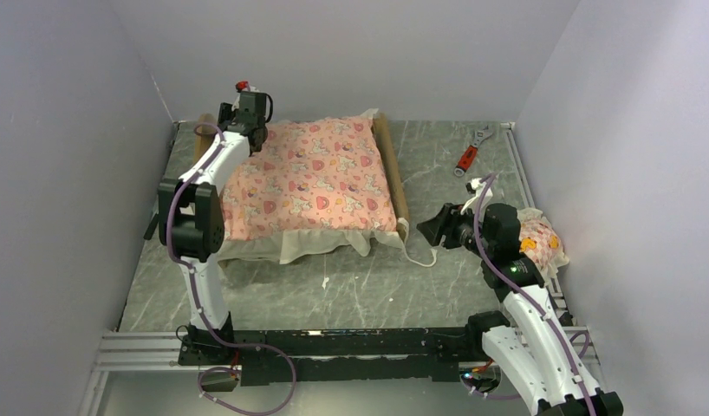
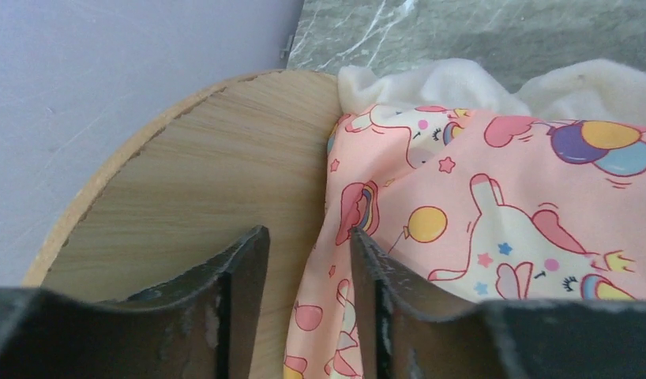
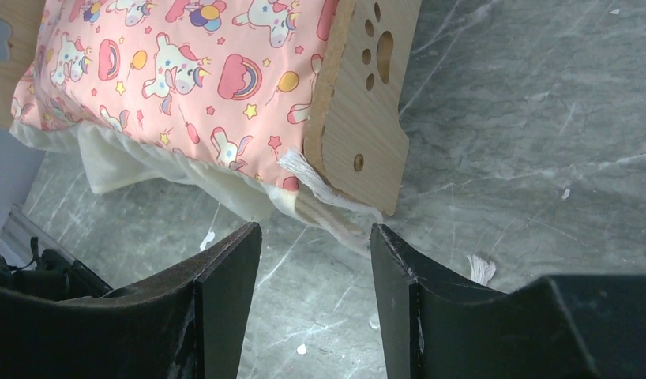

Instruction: Set up the pet bed

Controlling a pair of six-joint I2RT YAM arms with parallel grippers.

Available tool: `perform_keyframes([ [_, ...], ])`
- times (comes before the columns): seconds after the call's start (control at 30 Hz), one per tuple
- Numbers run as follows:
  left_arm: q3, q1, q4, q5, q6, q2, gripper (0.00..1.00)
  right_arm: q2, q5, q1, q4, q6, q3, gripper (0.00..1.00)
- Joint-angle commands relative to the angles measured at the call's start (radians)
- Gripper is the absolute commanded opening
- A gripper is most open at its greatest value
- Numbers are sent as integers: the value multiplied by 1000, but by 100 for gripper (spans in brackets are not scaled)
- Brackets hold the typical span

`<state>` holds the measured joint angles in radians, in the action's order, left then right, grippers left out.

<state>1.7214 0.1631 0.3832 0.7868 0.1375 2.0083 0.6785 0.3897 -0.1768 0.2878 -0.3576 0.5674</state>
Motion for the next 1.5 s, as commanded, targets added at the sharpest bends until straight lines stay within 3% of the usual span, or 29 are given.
perform_keyframes([
  [0.0,37,12,68,38,-20,-112,53,-10,8,-20,-17,36,22,57],
  [0.17,104,135,289,-19,-121,-198,60,3,-23,-46,-38,25,10,57],
  [0.33,127,329,462,-105,-280,-308,63,41,-31,-50,-92,27,-24,56],
  [0.57,12,661,484,-266,-439,-373,70,104,13,-56,-277,31,-113,50],
  [0.67,-43,728,465,-273,-482,-357,71,133,35,-66,-370,45,-137,50],
  [0.93,-278,723,394,-252,-595,-436,71,205,53,-91,-527,72,-189,51],
  [1.07,-348,688,392,-265,-610,-477,71,227,38,-91,-534,79,-189,46],
  [1.33,-450,590,377,-309,-626,-535,71,181,19,-91,-483,107,-197,13],
  [1.47,-472,555,374,-323,-622,-557,71,155,9,-91,-467,117,-206,1],
])
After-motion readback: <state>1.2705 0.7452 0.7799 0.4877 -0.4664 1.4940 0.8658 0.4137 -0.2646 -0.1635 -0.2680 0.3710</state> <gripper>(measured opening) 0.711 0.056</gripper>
